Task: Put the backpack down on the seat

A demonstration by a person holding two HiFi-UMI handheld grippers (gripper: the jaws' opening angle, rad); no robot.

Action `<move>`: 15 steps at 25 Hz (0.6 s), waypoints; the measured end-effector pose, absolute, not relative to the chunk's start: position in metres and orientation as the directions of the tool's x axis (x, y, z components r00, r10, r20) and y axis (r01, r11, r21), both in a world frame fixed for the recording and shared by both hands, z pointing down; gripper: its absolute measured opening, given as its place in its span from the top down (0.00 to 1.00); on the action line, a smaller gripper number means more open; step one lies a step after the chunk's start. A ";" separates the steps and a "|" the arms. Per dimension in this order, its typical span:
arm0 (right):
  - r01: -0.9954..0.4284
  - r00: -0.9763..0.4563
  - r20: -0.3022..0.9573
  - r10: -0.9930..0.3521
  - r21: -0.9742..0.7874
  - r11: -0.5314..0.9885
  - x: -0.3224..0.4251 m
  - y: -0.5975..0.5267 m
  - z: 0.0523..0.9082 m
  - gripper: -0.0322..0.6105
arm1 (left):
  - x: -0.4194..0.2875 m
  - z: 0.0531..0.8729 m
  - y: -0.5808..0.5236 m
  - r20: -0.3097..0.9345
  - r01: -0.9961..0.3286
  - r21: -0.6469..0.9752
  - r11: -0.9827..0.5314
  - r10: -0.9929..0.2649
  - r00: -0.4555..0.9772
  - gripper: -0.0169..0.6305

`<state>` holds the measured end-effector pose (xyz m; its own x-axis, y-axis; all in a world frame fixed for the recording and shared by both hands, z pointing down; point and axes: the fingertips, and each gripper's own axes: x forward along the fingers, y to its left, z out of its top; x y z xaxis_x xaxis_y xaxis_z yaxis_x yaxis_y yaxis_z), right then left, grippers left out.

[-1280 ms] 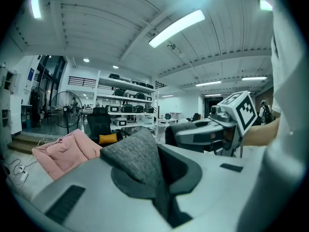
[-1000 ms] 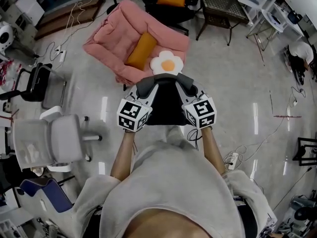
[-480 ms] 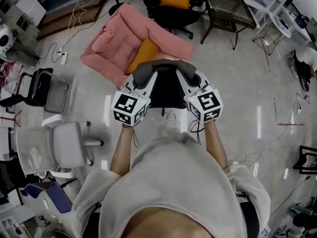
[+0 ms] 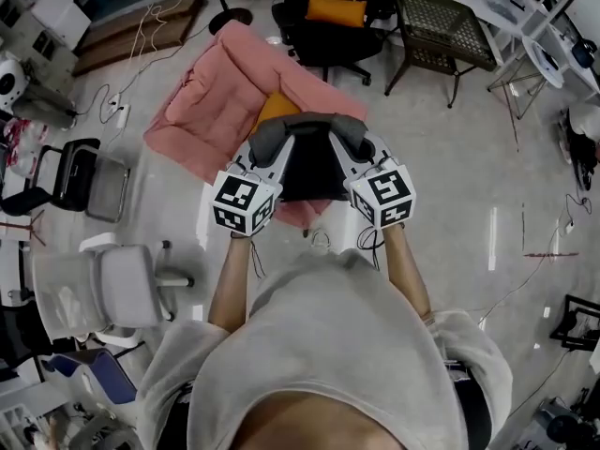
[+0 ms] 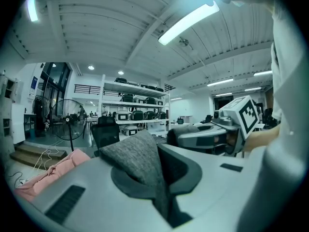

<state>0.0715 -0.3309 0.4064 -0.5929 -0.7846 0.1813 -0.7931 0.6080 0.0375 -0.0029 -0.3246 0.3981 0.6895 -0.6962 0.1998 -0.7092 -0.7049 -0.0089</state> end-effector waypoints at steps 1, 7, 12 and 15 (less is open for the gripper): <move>-0.791 -0.596 0.187 -0.781 0.032 0.611 0.074 -0.340 0.410 0.90 | 0.000 0.401 -0.333 0.208 -0.712 -0.007 -0.702 -0.697 0.686 0.93; -0.774 -0.617 0.221 -0.755 -0.001 0.633 0.086 -0.383 0.432 0.90 | 0.012 0.424 -0.376 0.254 -0.730 0.018 -0.684 -0.703 0.665 0.93; -0.773 -0.622 0.244 -0.744 -0.037 0.634 0.091 -0.404 0.451 0.90 | 0.018 0.441 -0.396 0.287 -0.735 0.035 -0.678 -0.697 0.657 0.93; -0.777 -0.618 0.258 -0.743 -0.054 0.627 0.091 -0.416 0.461 0.90 | 0.017 0.451 -0.406 0.302 -0.732 0.052 -0.680 -0.688 0.660 0.93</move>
<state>0.0907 -0.4155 0.4609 -0.6178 -0.7428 0.2580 -0.7768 0.6274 -0.0538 0.0174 -0.4061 0.4510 0.6603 -0.6878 0.3018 -0.7318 -0.6795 0.0524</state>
